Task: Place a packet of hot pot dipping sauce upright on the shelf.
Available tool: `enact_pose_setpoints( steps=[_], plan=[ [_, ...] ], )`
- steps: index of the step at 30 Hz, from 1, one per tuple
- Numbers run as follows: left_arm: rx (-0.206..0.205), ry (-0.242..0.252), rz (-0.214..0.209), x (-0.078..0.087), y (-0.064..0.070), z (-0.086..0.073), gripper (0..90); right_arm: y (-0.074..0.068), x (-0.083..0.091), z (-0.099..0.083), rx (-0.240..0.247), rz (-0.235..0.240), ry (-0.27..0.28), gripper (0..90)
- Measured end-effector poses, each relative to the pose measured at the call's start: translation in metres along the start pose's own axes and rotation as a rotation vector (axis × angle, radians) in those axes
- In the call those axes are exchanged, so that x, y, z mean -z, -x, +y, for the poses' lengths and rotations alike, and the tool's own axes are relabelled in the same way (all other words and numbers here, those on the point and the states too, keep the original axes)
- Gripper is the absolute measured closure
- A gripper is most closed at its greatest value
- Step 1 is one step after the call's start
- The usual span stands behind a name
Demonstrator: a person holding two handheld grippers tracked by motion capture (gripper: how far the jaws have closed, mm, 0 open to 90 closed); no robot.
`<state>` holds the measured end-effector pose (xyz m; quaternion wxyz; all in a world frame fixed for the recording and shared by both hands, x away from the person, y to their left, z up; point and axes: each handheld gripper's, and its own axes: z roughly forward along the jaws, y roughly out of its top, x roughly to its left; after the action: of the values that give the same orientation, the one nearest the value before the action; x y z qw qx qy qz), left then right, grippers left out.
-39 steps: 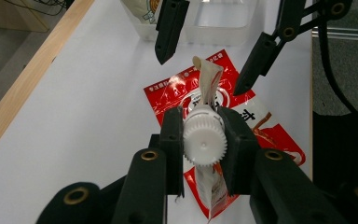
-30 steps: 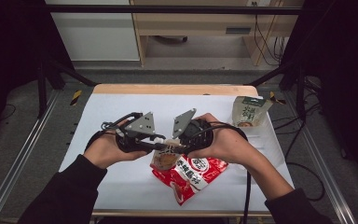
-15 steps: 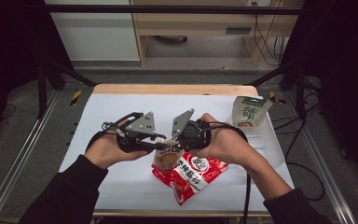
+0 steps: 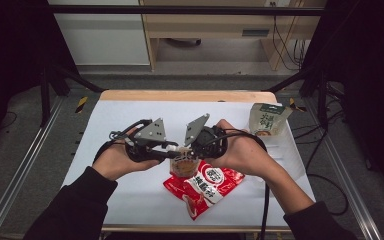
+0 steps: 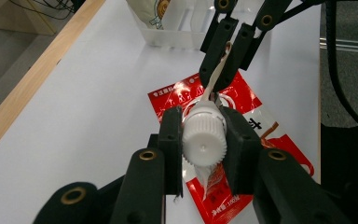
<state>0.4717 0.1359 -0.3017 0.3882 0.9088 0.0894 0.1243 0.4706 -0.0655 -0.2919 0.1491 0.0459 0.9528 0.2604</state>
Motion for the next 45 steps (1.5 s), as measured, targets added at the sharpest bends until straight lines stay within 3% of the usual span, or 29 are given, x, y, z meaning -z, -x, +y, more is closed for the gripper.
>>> enact_pose_setpoints(
  steps=[6,9,13,18,25,32,45],
  plan=[
    [0.010,0.044,0.030,0.002,0.002,-0.002,45.1,0.004,0.010,0.000,0.005,-0.019,0.004,88.1],
    [0.036,0.077,0.037,0.003,0.003,-0.002,34.5,0.007,0.015,-0.002,-0.002,-0.028,-0.002,88.1],
    [0.066,0.105,0.051,0.007,0.003,-0.005,25.1,0.011,0.019,-0.006,-0.005,-0.038,-0.013,88.1],
    [0.081,0.085,0.077,0.012,0.005,-0.015,18.1,0.015,0.022,-0.013,-0.018,-0.051,-0.029,88.1],
    [0.132,0.064,0.108,0.013,0.010,-0.048,12.0,0.022,0.037,-0.026,-0.024,-0.076,-0.026,88.1],
    [0.192,0.052,0.129,0.016,0.016,-0.086,8.0,0.032,0.060,-0.039,-0.037,-0.130,-0.021,88.2],
    [0.244,-0.013,0.241,0.004,0.041,-0.157,5.4,0.053,0.095,-0.061,-0.053,-0.209,-0.014,88.1]
  ],
)
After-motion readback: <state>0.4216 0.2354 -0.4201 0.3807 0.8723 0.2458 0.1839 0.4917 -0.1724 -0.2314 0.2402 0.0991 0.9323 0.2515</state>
